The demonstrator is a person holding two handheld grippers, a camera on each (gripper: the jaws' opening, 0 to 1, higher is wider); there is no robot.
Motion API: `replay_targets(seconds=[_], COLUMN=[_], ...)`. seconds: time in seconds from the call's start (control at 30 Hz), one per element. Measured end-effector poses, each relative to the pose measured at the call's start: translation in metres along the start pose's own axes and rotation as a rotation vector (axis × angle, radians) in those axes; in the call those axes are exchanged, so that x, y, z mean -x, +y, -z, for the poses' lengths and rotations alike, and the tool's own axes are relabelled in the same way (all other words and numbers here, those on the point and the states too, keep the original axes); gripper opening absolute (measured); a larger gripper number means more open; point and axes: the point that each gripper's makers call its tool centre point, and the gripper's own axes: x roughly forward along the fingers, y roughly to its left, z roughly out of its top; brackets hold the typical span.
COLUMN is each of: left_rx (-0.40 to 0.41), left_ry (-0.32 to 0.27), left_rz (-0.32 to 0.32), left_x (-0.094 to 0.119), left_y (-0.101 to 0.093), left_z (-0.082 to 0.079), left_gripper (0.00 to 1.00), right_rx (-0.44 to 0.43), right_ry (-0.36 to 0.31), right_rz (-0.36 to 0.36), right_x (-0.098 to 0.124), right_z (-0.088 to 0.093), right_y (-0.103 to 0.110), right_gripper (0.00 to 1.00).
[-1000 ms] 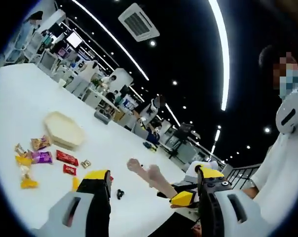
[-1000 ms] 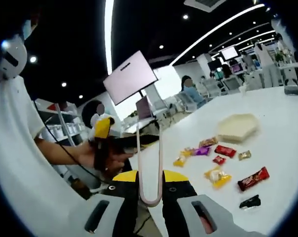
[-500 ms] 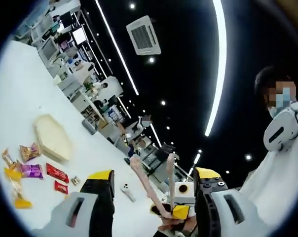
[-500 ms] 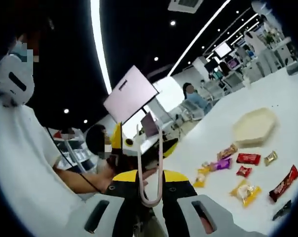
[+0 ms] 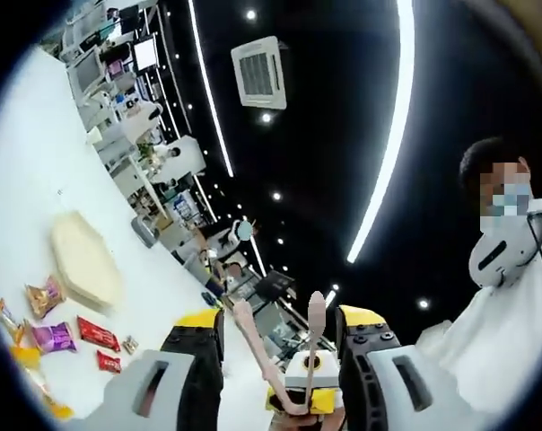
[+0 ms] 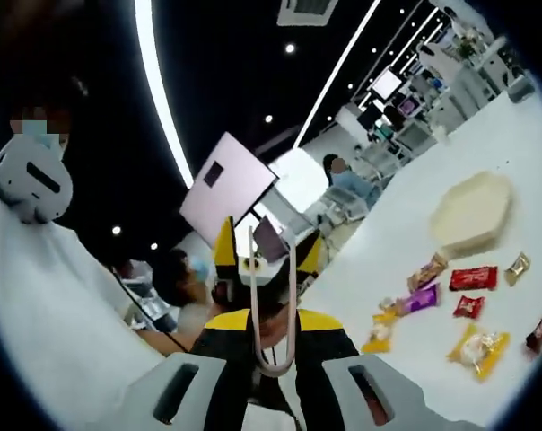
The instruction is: Place the target food into the container with the food tongs after gripping and lifting it, then release it inside without dropping or visibly crushing the food.
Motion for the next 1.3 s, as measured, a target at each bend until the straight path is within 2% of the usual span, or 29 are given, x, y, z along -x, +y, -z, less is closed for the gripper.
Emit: replay_targets(seconds=[0.2, 0.33, 0.47, 0.67, 0.77, 0.9, 0.97, 1.07, 1.3], left_rx=[0.004, 0.045, 0.048, 0.070, 0.086, 0.078, 0.105, 0.098, 0.113], left_ry=[0.027, 0.044, 0.057, 0.050, 0.065, 0.076, 0.076, 0.069, 0.101], left_rz=[0.016, 0.040, 0.046, 0.022, 0.012, -0.003, -0.038, -0.027, -0.048], left_x=[0.003, 0.003, 0.004, 0.010, 0.014, 0.018, 0.019, 0.020, 0.021], left_y=[0.002, 0.002, 0.001, 0.003, 0.005, 0.009, 0.015, 0.009, 0.015], left_z=[0.003, 0.007, 0.010, 0.010, 0.015, 0.022, 0.025, 0.025, 0.034], left_gripper=[0.35, 0.33, 0.31, 0.30, 0.29, 0.30, 0.30, 0.30, 0.31], right_rx=[-0.077, -0.089, -0.113, -0.122, -0.135, -0.142, -0.164, -0.164, -0.180], right_ry=[-0.025, -0.013, -0.004, 0.016, 0.017, 0.050, 0.061, 0.064, 0.069], right_rz=[-0.014, -0.016, -0.011, -0.003, 0.001, 0.001, 0.010, -0.001, 0.020], right_x=[-0.004, -0.003, -0.003, -0.004, 0.000, 0.003, 0.005, 0.005, 0.014], right_z=[-0.004, -0.003, 0.001, 0.005, 0.006, 0.012, 0.014, 0.014, 0.022], right_y=[-0.001, 0.002, 0.000, 0.002, 0.000, -0.004, -0.005, -0.003, -0.006], right_gripper=[0.16, 0.16, 0.16, 0.16, 0.16, 0.16, 0.16, 0.16, 0.17])
